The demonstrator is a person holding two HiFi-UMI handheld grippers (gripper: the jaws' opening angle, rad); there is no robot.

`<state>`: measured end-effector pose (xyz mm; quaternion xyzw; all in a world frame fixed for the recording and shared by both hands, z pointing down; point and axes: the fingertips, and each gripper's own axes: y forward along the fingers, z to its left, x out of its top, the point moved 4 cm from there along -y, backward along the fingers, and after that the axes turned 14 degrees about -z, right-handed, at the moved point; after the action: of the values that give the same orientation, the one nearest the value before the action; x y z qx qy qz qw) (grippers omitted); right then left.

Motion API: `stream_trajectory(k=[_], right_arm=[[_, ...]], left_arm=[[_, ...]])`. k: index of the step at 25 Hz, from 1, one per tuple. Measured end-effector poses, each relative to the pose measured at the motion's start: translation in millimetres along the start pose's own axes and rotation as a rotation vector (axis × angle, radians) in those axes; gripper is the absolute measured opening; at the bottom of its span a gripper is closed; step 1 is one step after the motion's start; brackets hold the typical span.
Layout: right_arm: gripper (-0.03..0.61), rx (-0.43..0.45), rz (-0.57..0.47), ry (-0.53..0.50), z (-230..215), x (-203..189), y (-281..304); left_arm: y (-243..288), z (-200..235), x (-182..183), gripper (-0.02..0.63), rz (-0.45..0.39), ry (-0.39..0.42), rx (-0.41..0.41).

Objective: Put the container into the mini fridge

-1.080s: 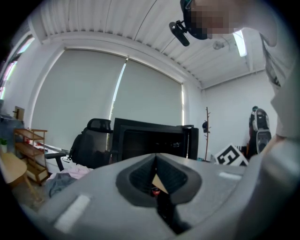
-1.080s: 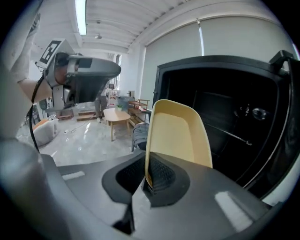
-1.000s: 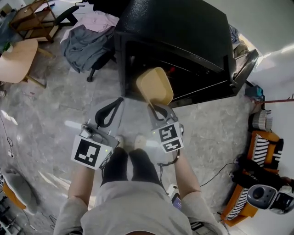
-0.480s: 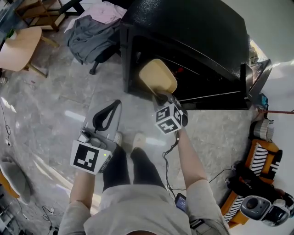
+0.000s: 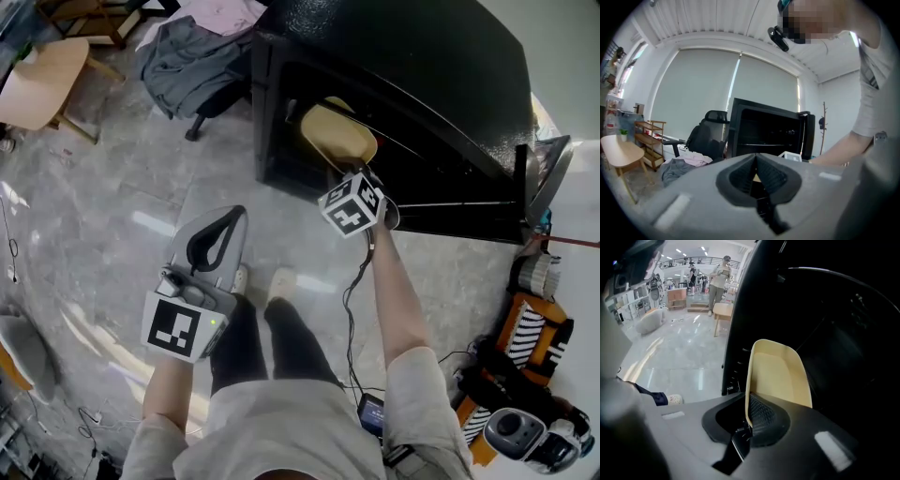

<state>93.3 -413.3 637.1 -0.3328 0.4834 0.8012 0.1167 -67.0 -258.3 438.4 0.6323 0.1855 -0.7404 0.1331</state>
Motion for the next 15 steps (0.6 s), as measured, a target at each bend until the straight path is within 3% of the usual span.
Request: stream_trajectory(k=[6,15], right_arm=[[0.011,0.014,0.047,-0.020,-14,-6,16],[0.012,-0.033,0.065,-0.073,-38,-6,25]], left_arm=[[-2,5,-6,0.003,0.025,0.007,0.036],[-3,4,-4,0.003,0.002,0.011,0.046]])
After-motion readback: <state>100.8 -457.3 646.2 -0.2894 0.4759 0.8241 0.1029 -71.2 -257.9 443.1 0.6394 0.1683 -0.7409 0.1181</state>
